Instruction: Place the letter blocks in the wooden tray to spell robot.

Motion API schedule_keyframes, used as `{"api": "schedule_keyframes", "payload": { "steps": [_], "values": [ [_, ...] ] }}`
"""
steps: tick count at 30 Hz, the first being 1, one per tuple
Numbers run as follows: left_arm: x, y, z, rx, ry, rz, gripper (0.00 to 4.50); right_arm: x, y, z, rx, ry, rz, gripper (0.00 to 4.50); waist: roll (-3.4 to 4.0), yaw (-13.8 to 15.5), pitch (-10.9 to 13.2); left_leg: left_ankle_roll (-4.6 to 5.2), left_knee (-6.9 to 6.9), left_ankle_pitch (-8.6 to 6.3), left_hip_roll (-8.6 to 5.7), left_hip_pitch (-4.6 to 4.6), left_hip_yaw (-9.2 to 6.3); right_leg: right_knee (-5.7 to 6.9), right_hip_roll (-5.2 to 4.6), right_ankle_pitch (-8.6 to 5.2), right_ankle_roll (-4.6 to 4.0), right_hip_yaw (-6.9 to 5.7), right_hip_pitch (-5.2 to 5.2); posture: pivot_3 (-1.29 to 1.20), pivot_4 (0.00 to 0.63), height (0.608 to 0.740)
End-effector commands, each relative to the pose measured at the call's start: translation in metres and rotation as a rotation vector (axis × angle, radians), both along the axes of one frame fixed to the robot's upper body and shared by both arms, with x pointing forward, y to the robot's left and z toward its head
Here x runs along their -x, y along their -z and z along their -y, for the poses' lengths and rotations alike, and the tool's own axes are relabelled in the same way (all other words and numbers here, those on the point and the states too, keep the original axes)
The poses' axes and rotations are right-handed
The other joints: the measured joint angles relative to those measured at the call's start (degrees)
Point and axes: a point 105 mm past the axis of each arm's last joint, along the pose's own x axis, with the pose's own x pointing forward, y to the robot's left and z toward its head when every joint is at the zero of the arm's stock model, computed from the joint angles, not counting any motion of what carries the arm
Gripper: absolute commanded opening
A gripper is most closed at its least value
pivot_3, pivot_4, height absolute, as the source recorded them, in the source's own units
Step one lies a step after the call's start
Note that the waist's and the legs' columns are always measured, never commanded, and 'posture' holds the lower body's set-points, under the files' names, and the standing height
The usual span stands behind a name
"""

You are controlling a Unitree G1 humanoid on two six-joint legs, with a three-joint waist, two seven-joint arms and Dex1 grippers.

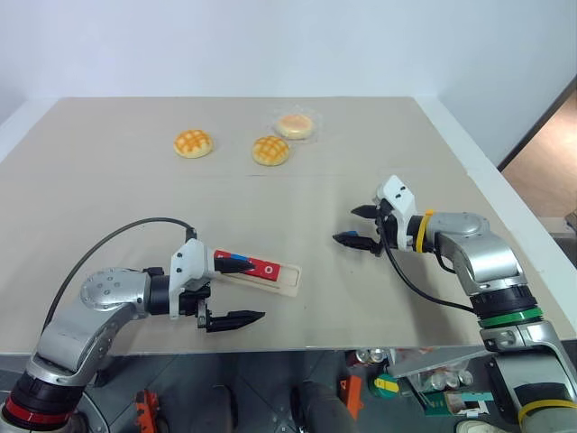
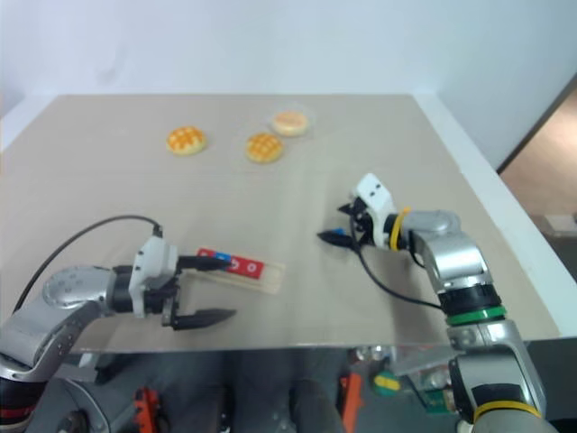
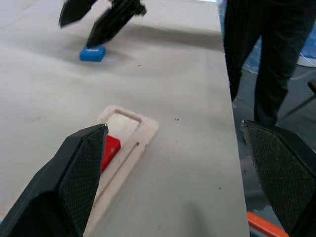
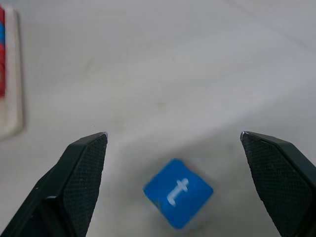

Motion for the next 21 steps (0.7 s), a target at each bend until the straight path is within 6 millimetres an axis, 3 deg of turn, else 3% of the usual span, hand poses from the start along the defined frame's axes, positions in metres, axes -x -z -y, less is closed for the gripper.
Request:
{"api": "schedule_keyframes", "payload": {
  "steps": [1,9,12,18,21],
  "values": [
    [0.002,-0.009,0.005,0.002,0.041,0.036,4.50,-0.007,-0.013,0.000,0.016,-0.069,0.052,4.47,0.00,0.1,0.0,0.00,0.00,0.00,0.00,0.00,0.00,0.00,0.00,0.00,0.00,0.00,0.00,0.00,0.150,0.740],
    [0.002,-0.007,0.004,-0.003,0.020,0.046,4.50,-0.004,-0.003,0.003,0.048,-0.157,0.021,4.47,0.01,0.1,0.0,0.00,0.01,0.00,-0.01,0.00,-0.01,0.00,-0.02,0.00,0.01,0.00,0.02,0.00,0.150,0.740],
    [0.003,-0.006,0.003,-0.007,0.006,0.045,4.50,-0.006,0.002,0.008,0.066,-0.104,0.011,4.47,0.01,0.1,0.0,0.00,0.01,0.00,-0.01,0.00,-0.01,0.00,-0.02,0.01,0.01,0.00,0.02,0.00,0.150,0.740],
    [0.004,-0.004,0.000,-0.006,-0.028,0.044,4.50,-0.003,-0.028,-0.002,-0.109,0.094,0.085,4.47,0.01,0.1,0.0,0.00,0.02,0.00,-0.01,0.00,-0.02,0.02,-0.02,0.01,0.01,0.01,0.02,0.00,0.150,0.740],
    [0.004,-0.004,0.000,-0.004,-0.039,0.050,4.50,0.007,-0.029,-0.004,-0.144,0.226,0.113,4.47,0.01,0.2,0.0,-0.01,-0.02,-0.01,0.00,-0.01,-0.12,0.03,-0.02,-0.04,0.03,-0.05,0.03,0.00,0.150,0.740]
  ]
}}
